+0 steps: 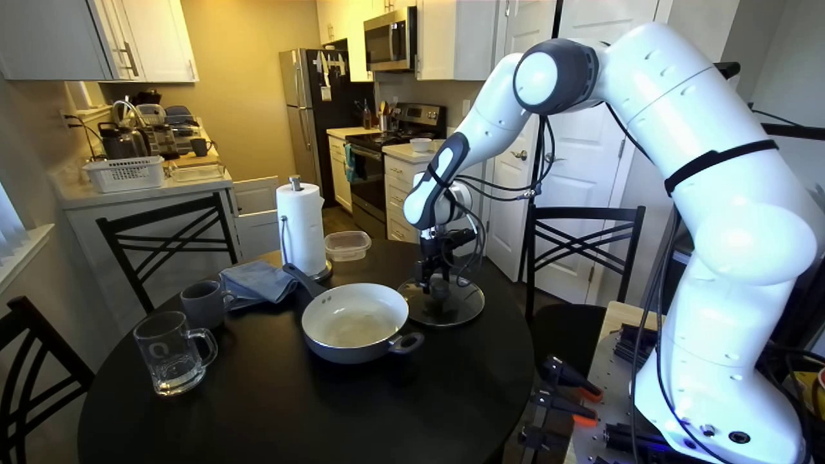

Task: Put the lid on the pot

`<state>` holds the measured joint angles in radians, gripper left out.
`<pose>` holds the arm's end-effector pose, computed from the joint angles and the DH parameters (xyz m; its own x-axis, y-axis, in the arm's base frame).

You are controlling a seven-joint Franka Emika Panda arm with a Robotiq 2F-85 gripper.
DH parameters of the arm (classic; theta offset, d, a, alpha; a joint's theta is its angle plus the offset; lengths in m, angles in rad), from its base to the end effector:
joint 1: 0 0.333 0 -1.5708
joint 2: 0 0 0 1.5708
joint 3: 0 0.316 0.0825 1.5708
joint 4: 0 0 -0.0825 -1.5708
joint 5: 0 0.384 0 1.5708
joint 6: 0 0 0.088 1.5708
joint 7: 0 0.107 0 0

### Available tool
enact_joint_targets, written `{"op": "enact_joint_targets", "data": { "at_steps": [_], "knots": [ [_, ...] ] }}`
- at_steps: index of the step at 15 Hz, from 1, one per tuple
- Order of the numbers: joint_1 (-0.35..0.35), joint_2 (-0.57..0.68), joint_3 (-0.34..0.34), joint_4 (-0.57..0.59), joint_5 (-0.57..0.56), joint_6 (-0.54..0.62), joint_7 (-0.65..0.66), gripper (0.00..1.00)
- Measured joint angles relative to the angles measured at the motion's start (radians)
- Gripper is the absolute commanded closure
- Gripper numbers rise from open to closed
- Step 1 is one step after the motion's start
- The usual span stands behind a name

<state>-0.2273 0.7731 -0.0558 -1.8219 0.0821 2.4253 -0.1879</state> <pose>0.5944 -0.1720 0.0967 0.9761 -0.1437 -0.1632 -0.1513 -0.9879 -0.0349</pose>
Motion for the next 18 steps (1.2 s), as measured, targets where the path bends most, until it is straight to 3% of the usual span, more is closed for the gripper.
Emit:
{"op": "enact_joint_targets", "data": {
  "at_steps": [7, 18],
  "knots": [
    [0.008, 0.004, -0.001, -0.020, 0.000, 0.011, 0.067, 0.00],
    [0.054, -0.052, -0.044, -0.159, 0.000, 0.165, 0.202, 0.00]
  ]
}}
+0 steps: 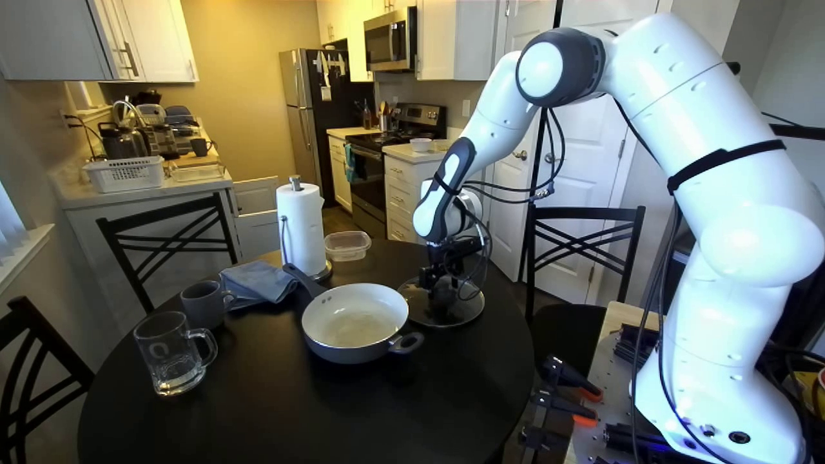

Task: Put the lid on the pot

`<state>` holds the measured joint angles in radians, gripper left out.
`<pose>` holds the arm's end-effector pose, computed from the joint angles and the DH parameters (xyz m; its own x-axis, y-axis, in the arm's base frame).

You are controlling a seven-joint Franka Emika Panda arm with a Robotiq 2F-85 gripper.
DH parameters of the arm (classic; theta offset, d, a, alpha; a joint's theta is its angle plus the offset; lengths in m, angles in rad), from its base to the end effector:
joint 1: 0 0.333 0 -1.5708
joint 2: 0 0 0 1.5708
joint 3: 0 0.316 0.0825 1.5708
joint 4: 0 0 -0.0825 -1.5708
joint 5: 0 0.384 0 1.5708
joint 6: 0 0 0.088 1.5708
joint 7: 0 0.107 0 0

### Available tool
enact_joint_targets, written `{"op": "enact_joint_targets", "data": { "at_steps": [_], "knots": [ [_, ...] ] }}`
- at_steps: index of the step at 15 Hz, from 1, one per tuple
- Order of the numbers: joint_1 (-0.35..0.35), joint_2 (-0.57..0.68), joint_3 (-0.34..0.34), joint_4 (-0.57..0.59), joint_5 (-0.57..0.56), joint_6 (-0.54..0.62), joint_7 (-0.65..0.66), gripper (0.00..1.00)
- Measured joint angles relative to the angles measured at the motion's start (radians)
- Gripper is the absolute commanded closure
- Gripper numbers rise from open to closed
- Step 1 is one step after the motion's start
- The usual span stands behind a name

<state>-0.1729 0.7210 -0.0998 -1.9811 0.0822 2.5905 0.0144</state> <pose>0.5625 -0.1606 0.0894 0.9376 -0.3317 -0.1049 -0.3301 -0.9434 0.0320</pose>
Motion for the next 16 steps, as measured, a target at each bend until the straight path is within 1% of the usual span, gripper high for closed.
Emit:
{"op": "enact_joint_targets", "data": {
  "at_steps": [3, 7, 13, 14, 15, 16],
  "knots": [
    [0.026, -0.019, -0.012, -0.028, 0.000, 0.016, 0.016, 0.00],
    [0.050, -0.036, -0.022, -0.038, 0.000, 0.022, 0.025, 0.00],
    [0.035, -0.046, -0.031, -0.036, 0.000, 0.022, 0.029, 0.00],
    [0.031, -0.047, -0.031, -0.036, 0.000, 0.022, 0.029, 0.25],
    [0.028, -0.047, -0.031, -0.036, 0.000, 0.022, 0.029, 0.27],
    [0.026, -0.047, -0.031, -0.036, 0.000, 0.022, 0.029, 0.33]
  ]
}}
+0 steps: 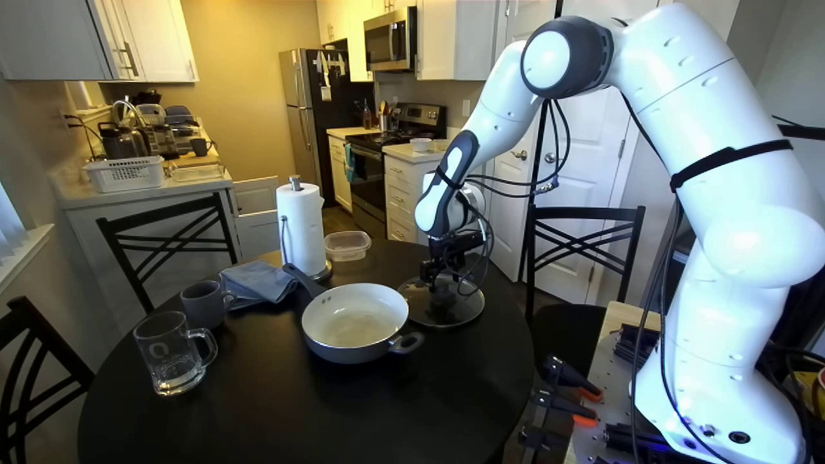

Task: Put the lid on the pot

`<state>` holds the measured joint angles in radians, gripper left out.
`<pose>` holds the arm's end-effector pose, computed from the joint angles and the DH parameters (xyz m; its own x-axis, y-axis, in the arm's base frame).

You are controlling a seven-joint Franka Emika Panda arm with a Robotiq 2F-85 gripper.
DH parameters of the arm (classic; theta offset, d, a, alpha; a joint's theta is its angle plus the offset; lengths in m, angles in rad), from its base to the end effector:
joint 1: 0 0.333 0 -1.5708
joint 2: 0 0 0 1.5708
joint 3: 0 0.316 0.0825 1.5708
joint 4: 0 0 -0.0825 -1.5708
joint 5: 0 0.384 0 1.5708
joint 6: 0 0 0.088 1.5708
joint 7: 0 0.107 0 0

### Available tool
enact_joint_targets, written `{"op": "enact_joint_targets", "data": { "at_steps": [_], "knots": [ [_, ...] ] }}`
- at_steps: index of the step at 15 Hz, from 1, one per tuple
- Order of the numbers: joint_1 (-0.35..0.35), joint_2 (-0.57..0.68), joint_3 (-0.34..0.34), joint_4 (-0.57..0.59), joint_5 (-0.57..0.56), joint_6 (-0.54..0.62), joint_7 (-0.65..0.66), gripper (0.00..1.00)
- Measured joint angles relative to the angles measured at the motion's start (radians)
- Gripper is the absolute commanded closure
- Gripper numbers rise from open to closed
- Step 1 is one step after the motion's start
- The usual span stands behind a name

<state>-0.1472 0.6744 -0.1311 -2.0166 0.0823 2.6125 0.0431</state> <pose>0.5604 -0.1638 0.1083 0.9302 -0.3609 -0.0675 -0.3583 -0.9324 0.0483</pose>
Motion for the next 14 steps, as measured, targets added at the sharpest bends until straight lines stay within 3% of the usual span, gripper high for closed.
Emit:
{"op": "enact_joint_targets", "data": {
  "at_steps": [5, 14],
  "knots": [
    [-0.003, -0.001, 0.014, 0.000, 0.000, 0.000, 0.000, 0.66],
    [-0.003, -0.004, 0.018, -0.002, 0.000, 0.000, 0.000, 0.68]
  ]
}}
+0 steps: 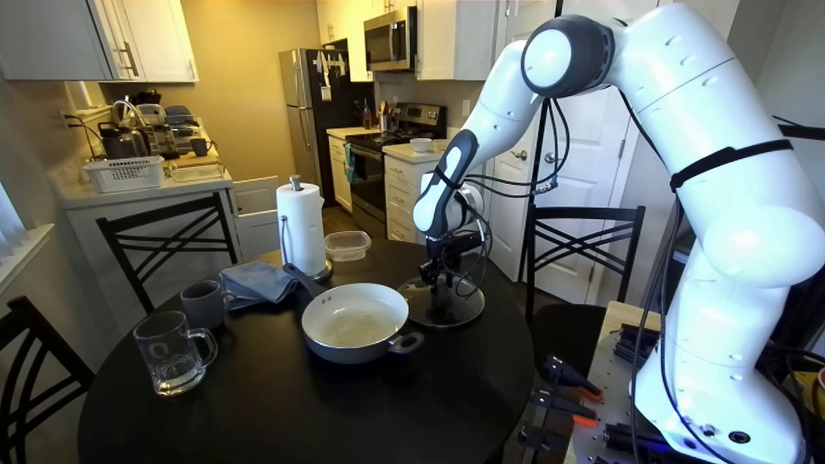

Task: Put the lid on the pot

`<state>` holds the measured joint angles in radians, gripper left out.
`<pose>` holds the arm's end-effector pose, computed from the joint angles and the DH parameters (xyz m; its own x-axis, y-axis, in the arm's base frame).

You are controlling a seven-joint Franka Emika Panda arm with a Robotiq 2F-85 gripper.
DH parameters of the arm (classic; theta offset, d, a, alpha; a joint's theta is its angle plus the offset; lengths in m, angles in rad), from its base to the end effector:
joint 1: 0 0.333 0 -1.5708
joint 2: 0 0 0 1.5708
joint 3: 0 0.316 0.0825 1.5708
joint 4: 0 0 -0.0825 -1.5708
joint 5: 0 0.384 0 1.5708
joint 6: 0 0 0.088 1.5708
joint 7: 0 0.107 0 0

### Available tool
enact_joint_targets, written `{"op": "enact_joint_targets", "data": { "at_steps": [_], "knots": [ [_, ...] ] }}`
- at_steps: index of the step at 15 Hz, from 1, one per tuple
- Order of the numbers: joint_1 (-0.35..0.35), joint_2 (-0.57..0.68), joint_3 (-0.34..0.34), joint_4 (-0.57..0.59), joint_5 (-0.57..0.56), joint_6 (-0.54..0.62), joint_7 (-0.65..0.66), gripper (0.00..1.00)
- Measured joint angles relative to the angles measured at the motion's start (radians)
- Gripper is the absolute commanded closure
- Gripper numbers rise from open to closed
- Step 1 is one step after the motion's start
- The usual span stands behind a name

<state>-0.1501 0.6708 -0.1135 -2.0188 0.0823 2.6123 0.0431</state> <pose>0.5623 -0.1553 0.1088 0.9341 -0.3502 -0.0687 -0.3484 -0.9366 0.0371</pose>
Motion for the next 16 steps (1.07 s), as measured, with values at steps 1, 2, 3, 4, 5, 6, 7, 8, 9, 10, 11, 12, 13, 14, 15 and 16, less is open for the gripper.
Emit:
{"op": "enact_joint_targets", "data": {
  "at_steps": [1, 2, 3, 4, 5, 6, 7, 8, 9, 10, 11, 12, 13, 14, 15, 16],
  "knots": [
    [0.000, -0.004, 0.001, -0.005, 0.000, 0.000, 0.000, 0.68],
    [0.000, -0.013, 0.002, -0.013, 0.000, 0.000, 0.000, 0.68],
    [0.000, -0.028, 0.003, -0.025, 0.000, -0.004, 0.000, 0.68],
    [0.002, -0.049, 0.003, -0.040, 0.000, -0.012, 0.000, 0.68],
    [0.003, -0.073, 0.002, -0.055, 0.000, -0.021, 0.000, 0.68],
    [0.006, -0.099, 0.000, -0.070, -0.001, -0.032, 0.000, 0.68],
    [0.010, -0.125, -0.003, -0.083, -0.001, -0.047, 0.000, 0.68],
    [0.014, -0.150, -0.006, -0.093, -0.002, -0.065, 0.000, 0.68],
    [0.018, -0.172, -0.009, -0.100, -0.004, -0.084, 0.000, 0.68],
    [0.022, -0.191, -0.013, -0.105, -0.007, -0.103, 0.000, 0.68],
    [0.025, -0.207, -0.016, -0.108, -0.010, -0.120, 0.000, 0.68],
    [0.026, -0.218, -0.016, -0.109, -0.012, -0.134, 0.001, 0.68],
    [0.026, -0.228, -0.016, -0.109, -0.013, -0.146, 0.001, 0.68],
    [0.026, -0.234, -0.016, -0.109, -0.014, -0.155, 0.001, 0.68],
    [0.027, -0.238, -0.016, -0.109, -0.015, -0.160, 0.001, 0.68],
    [0.028, -0.242, -0.016, -0.109, -0.019, -0.165, 0.001, 0.68]
  ]
}}
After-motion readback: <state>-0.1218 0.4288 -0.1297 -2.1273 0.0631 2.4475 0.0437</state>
